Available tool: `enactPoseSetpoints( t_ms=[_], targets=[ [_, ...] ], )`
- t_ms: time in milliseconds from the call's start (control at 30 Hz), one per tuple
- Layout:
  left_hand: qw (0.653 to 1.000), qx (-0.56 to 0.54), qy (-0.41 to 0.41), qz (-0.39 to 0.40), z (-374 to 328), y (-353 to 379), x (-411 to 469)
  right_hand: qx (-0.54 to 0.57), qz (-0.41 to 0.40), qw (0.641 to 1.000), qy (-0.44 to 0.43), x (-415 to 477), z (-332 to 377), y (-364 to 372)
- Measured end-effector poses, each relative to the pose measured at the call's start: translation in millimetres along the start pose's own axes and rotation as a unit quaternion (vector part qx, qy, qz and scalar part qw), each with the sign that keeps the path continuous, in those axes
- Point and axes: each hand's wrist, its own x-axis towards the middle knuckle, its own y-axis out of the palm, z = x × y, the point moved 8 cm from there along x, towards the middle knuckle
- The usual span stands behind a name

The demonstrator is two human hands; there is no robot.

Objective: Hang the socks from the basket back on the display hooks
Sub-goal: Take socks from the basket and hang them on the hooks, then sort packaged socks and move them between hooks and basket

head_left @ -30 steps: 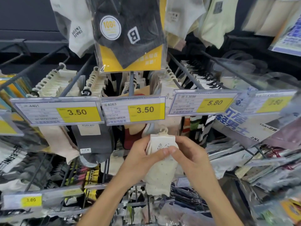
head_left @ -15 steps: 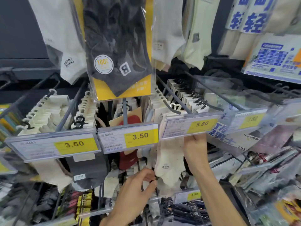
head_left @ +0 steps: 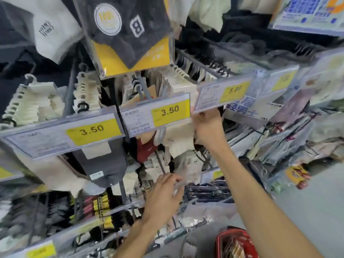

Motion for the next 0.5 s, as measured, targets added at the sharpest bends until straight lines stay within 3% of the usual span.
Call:
enactPoseSetpoints(
  t_ms=[133, 233, 400, 500],
  targets=[
    [0.996, 0.011, 0.036, -0.078, -16, -2, -14, -0.059, -0.039, 0.992, -0.108, -57, -7, -12],
    [0.987, -0.044, 0.109, -0.107, -44, 14, -31, -0.062, -0.032, 0.996, -0.063, -124, -53, -25],
    [0.988, -0.056, 0.106, 0.101, -73, 127, -59, -0.007, -0.021, 0.985, 0.169, -250, -167, -49],
    [0.961, -0.023, 0.072, 0.268, -70, 220, -98, -0.016, -0.038, 0.961, 0.272, -329, -234, -76]
  ],
)
